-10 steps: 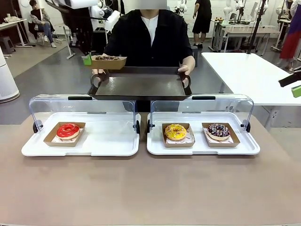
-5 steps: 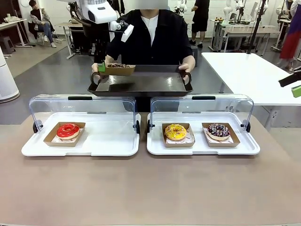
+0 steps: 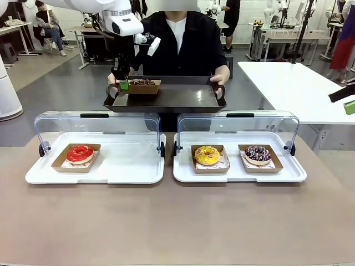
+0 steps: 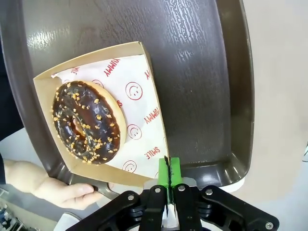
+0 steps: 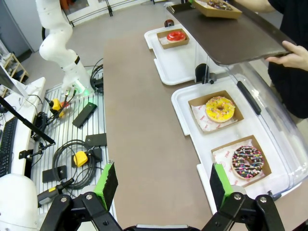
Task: Provide the desired donut to the person.
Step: Place the picked Paper togo box onto the Handle tray extended by the person.
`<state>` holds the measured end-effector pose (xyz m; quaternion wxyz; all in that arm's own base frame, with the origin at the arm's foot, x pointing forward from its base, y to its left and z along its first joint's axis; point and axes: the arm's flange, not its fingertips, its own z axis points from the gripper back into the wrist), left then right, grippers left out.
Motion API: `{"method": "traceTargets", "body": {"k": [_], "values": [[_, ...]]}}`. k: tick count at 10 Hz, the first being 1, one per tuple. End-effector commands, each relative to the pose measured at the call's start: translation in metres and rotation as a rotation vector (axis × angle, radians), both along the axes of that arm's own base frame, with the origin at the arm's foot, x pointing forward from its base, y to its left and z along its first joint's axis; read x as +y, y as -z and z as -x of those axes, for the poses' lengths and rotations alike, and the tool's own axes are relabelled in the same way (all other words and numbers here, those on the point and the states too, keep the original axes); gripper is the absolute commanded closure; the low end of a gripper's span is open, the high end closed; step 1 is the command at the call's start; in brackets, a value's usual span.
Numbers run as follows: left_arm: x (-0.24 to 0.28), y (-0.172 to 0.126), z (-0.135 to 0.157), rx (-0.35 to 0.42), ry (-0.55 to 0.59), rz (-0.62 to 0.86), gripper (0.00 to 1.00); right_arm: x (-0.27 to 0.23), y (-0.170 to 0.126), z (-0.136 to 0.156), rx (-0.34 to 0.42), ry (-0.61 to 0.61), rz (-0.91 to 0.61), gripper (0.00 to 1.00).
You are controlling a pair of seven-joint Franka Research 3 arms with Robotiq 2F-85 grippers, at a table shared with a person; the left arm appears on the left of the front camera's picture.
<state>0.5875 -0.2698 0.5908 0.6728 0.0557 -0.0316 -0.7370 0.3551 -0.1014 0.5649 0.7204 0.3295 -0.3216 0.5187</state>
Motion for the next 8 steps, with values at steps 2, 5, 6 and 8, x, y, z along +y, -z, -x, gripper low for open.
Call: {"method": "traceTargets", "body": {"k": [2,5,6,8], "values": [[-0.004,-0.003,-0.016,0.051,-0.006,-0.022,0.99,0.0,-0.001,-0.001,-0.014,-0.01,-0.02,0.0],[0.0,0.005,-0.024,0.071,-0.011,-0.013,0.99,0.0,-0.001,-0.001,-0.014,-0.01,-0.02,0.0],[0.0,0.007,-0.025,0.077,-0.009,-0.009,0.99,0.0,-0.001,-0.001,-0.014,-0.01,-0.02,0.0],[0.0,0.007,-0.024,0.076,-0.006,0.001,0.4,0.0,-0.001,-0.001,-0.014,-0.01,-0.02,0.0]]}}
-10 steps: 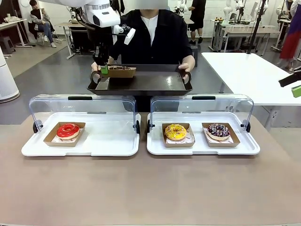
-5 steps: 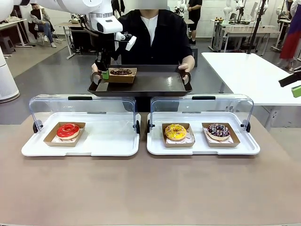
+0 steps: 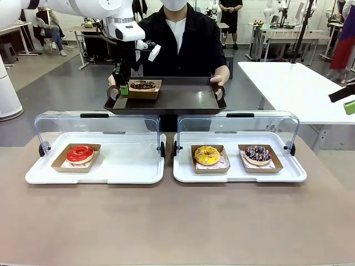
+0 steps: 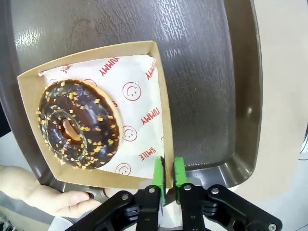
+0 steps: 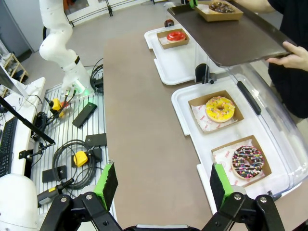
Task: Provide the desired donut to the person.
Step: Place the picked Paper togo box onto the Handle tray extended by the person.
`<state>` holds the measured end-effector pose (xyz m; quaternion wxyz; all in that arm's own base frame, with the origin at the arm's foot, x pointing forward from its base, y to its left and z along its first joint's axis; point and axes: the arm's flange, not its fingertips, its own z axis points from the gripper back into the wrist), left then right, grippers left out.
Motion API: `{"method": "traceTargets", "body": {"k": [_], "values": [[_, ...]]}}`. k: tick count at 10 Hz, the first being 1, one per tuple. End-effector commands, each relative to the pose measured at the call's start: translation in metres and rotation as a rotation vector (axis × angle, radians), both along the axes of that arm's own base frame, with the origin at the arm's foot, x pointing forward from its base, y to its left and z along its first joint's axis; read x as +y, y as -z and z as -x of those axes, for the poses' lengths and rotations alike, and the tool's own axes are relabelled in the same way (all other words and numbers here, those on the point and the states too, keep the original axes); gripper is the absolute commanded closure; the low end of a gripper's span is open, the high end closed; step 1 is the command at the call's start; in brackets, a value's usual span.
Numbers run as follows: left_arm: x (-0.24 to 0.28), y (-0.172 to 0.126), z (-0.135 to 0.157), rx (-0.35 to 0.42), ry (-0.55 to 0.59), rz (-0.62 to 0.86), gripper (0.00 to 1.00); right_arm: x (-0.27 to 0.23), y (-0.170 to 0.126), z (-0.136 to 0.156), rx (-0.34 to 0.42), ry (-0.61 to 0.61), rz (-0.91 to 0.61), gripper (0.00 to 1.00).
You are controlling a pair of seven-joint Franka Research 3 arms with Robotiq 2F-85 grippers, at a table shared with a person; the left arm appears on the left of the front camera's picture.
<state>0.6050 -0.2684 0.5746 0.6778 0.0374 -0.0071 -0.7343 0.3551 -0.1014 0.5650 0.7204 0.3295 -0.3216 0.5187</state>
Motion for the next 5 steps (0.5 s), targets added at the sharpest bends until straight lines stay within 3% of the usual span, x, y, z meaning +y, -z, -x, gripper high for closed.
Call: {"method": "traceTargets", "body": {"k": [1,2,3,5], "values": [[-0.0012,-0.01,-0.0065,0.018,0.008,0.015,0.0,0.0003,-0.0007,-0.0008,-0.014,-0.01,-0.02,0.0],[-0.0004,-0.0109,-0.0051,0.016,0.007,0.018,0.37,0.0003,-0.0007,-0.0008,-0.014,-0.01,-0.02,0.0],[0.0002,-0.012,-0.0048,0.016,0.006,0.019,0.0,0.0003,-0.0007,-0.0008,-0.014,-0.01,-0.02,0.0],[0.0012,-0.0133,-0.0044,0.019,0.006,0.02,0.0,0.0003,-0.0007,-0.0008,-0.014,-0.01,-0.02,0.0]]}}
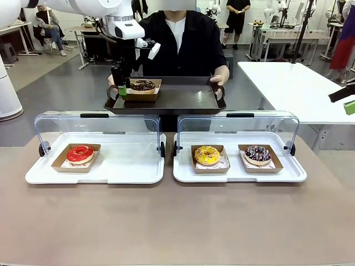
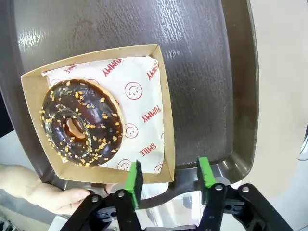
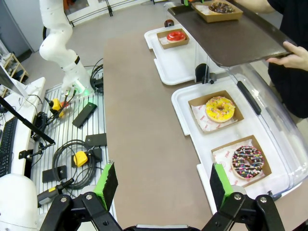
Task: Provide the desired donut to the person.
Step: Place the picked Paper togo box onto the Handle tray extended by the person.
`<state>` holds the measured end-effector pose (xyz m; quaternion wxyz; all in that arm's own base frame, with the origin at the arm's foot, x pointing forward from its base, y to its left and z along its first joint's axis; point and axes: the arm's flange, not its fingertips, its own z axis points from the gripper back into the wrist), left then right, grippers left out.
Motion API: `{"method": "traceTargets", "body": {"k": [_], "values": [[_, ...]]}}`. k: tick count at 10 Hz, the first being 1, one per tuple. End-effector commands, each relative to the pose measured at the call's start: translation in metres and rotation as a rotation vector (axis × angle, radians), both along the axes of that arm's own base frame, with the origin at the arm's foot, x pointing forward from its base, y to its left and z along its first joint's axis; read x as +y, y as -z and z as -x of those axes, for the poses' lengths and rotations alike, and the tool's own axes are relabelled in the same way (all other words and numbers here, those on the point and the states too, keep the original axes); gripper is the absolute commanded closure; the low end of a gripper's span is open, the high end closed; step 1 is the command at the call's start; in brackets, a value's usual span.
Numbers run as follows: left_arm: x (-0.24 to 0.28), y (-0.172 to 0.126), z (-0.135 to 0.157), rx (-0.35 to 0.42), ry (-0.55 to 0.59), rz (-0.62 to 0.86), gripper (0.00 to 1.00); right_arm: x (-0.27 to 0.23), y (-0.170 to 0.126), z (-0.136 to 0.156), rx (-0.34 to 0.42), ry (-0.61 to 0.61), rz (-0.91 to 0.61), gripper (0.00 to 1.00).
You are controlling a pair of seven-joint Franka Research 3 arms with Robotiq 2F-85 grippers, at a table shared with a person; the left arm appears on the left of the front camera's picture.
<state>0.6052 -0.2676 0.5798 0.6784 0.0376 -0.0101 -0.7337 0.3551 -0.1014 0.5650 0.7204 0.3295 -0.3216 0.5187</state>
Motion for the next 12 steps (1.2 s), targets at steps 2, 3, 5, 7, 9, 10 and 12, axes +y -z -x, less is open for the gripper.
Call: {"method": "traceTargets", "body": {"k": [2,3,5,7,9,10,12], "values": [[0.001,-0.01,-0.004,0.024,0.008,0.019,0.0,0.0,-0.001,-0.001,-0.014,-0.01,-0.02,0.0],[0.002,-0.011,-0.003,0.025,0.009,0.02,0.0,0.0,-0.001,-0.001,-0.014,-0.01,-0.02,0.0],[0.002,-0.011,-0.003,0.034,0.014,0.019,0.01,0.0,-0.001,-0.001,-0.014,-0.01,-0.02,0.0],[0.007,-0.017,0.006,0.056,0.009,0.043,0.0,0.0,-0.001,-0.001,-0.014,-0.01,-0.02,0.0],[0.028,-0.034,0.033,0.049,0.01,0.094,0.0,0.0,-0.001,-0.001,-0.014,-0.01,-0.02,0.0],[0.043,-0.041,0.05,0.026,0.018,0.107,0.0,0.0,-0.001,-0.001,-0.014,-0.01,-0.02,0.0],[0.079,-0.04,0.08,-0.007,0.002,0.138,0.0,0.0,-0.001,-0.001,-0.014,-0.01,-0.02,0.0]]}}
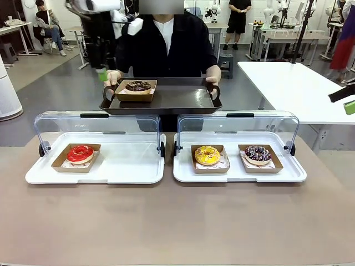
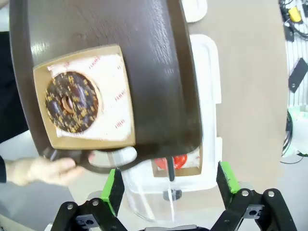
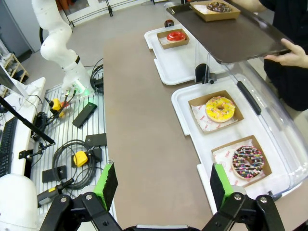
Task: Provide the desired donut to the person.
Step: Place the picked Paper togo box onto the Handle tray extended by the person.
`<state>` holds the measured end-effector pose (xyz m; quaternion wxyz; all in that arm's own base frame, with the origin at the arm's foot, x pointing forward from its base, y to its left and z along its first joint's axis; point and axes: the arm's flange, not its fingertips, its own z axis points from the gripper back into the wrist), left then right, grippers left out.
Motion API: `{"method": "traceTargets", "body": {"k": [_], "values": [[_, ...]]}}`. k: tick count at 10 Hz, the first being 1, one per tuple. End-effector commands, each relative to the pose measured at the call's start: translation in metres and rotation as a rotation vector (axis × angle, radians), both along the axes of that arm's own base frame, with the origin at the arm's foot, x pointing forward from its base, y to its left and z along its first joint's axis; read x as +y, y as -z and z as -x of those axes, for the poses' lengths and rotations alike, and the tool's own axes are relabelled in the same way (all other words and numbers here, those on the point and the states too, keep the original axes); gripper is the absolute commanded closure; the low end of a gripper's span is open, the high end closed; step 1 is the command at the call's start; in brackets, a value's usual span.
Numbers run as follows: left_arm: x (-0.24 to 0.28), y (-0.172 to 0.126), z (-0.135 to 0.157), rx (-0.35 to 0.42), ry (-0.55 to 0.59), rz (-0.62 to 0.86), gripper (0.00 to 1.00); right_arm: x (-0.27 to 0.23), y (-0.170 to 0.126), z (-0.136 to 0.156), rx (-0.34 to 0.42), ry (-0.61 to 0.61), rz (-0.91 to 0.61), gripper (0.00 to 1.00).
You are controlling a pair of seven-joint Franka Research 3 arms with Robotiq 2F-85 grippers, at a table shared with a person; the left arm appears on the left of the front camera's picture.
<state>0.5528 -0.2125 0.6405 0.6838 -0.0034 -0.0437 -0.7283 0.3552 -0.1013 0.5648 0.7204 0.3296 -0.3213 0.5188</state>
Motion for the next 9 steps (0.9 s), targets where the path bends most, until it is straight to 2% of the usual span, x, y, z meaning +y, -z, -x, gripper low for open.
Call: {"method": "traceTargets", "body": {"k": [1,5,6,7,9], "values": [[0.037,0.026,0.038,-0.025,-0.001,0.044,0.0,0.0,-0.001,-0.001,-0.014,-0.009,-0.02,0.0],[0.065,0.045,0.068,-0.012,-0.032,0.057,0.0,0.0,-0.001,-0.001,-0.014,-0.009,-0.02,0.0],[0.068,0.045,0.069,-0.017,-0.044,0.038,0.0,0.0,-0.001,-0.001,-0.014,-0.009,-0.02,0.0],[0.062,0.037,0.054,0.002,-0.042,0.028,0.0,0.0,-0.001,-0.001,-0.014,-0.009,-0.02,0.0],[0.062,0.037,0.054,0.002,-0.042,0.028,0.0,0.0,-0.001,-0.001,-0.014,-0.009,-0.02,0.0]]}}
